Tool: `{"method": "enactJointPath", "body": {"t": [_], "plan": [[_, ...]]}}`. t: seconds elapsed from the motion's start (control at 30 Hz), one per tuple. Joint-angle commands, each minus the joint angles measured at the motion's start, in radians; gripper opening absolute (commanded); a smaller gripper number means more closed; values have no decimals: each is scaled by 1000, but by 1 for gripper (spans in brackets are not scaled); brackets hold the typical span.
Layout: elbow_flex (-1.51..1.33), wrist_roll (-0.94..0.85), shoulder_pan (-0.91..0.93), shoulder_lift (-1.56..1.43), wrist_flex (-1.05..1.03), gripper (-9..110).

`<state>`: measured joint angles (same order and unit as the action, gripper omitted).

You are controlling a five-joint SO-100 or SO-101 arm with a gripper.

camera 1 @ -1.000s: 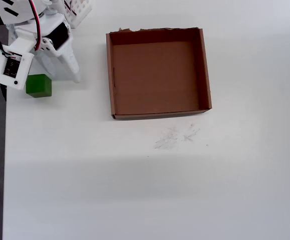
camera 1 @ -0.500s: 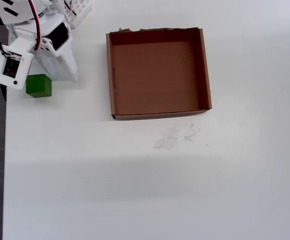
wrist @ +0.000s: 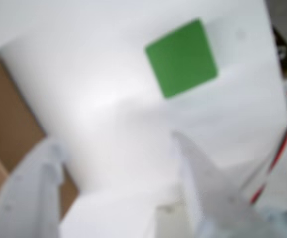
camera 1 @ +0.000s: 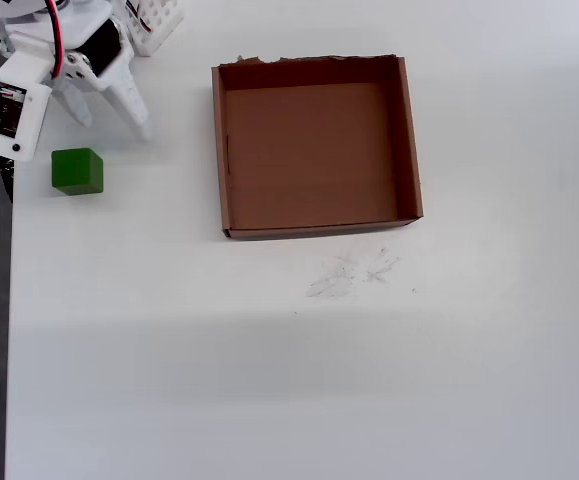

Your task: Grasp a green cube and put it in a box.

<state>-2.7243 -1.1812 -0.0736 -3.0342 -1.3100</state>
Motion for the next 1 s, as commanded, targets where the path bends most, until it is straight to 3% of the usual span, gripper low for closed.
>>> {"method": "enactJointPath", "body": {"t": [0.0, 0.6, 0.97], "plan": [[141, -104, 40, 149, -3, 30], [460, -615, 232, 795, 199, 32], [282, -704, 193, 824, 376, 31]]}}
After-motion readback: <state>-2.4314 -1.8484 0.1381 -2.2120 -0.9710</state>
